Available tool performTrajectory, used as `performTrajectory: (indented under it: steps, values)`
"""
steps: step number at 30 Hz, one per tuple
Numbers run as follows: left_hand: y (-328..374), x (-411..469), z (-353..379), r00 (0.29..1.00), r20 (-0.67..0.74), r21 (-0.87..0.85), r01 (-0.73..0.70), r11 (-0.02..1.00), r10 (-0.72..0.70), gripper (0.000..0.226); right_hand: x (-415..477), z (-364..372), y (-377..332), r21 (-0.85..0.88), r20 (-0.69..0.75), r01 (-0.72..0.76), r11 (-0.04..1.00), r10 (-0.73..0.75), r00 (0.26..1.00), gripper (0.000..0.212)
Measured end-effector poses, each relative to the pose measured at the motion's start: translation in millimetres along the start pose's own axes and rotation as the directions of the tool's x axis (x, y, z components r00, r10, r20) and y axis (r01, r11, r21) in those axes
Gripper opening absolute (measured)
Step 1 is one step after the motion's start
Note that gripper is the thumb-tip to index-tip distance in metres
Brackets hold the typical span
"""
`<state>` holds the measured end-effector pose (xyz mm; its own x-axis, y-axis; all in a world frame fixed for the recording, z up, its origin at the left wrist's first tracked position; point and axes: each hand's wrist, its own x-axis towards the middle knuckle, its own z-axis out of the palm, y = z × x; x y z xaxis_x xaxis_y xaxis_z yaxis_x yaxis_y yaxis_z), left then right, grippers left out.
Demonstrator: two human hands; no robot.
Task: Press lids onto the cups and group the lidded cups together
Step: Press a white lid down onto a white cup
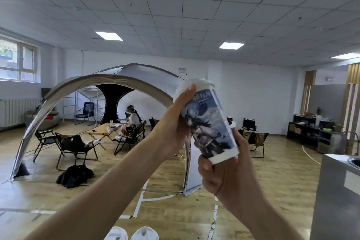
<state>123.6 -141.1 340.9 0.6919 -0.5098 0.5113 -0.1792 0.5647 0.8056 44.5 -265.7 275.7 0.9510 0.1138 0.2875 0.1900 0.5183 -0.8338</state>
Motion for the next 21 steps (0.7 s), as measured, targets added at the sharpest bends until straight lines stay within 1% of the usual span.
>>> performTrajectory:
  steps: [2, 3, 5, 7, 10, 12, 14, 18, 20, 21]
  values:
    - [-0.7, 2.1, -0.4, 0.999, -0.039, 0.035, -0.018, 0.999, 0.019, 0.125, -3.6, 2.5, -2.1, 0.051, 0.051, -0.058, 0.997, 0.055, 0.997, 0.071]
    - [-0.4, 2.3, 1.0, 0.998, -0.065, 0.056, -0.012, 0.998, 0.015, 0.127, -4.2, 3.1, -0.3, 0.036, 0.059, -0.038, 0.999, 0.036, 0.998, 0.071]
    - [-2.3, 4.6, 1.1, 0.994, -0.106, 0.116, -0.009, 0.993, 0.021, 0.126, -2.3, 2.4, 4.5, -0.005, 0.022, 0.055, 0.998, -0.055, 0.998, 0.065]
    - [-2.2, 1.9, 2.8, 0.995, -0.095, 0.147, 0.003, 0.989, 0.011, 0.119, -1.9, 3.3, 4.4, 0.005, -0.021, 0.098, 0.995, -0.098, 0.995, 0.06]
    - [-5.1, -1.7, 3.7, 0.999, -0.039, 0.101, 0.024, 0.995, -0.02, 0.1, -2.7, 0.8, 1.7, 0.073, -0.011, 0.046, 0.996, -0.046, 0.999, 0.058]
    - [-11.9, -0.2, 1.8, 0.996, -0.089, 0.075, 0.015, 0.997, -0.009, 0.09, -5.0, 0.5, 3.9, 0.049, 0.0, 0.02, 0.999, -0.02, 1.0, 0.059]
    - [-19.6, -0.8, 0.5, 0.992, -0.128, 0.08, 0.014, 0.997, -0.004, 0.088, -4.7, -5.1, 9.0, 0.05, 0.003, 0.005, 0.999, -0.005, 1.0, 0.06]
    - [-28.3, -5.7, -3.2, 0.998, -0.046, 0.076, 0.053, 0.996, -0.049, 0.087, -6.5, -26.0, 16.7, 0.072, -0.008, 0.009, 0.997, -0.009, 1.0, 0.057]
    - [-34.6, -4.9, -0.3, 0.994, -0.092, 0.102, 0.063, 0.993, -0.054, 0.089, -6.1, -36.2, 22.4, 0.039, -0.008, -0.004, 0.999, 0.004, 1.0, 0.059]
    - [-38.6, -4.4, 3.1, 0.989, -0.136, 0.122, 0.071, 0.99, -0.054, 0.091, -5.0, -41.0, 25.5, 0.005, -0.026, -0.005, 1.0, 0.005, 1.0, 0.066]
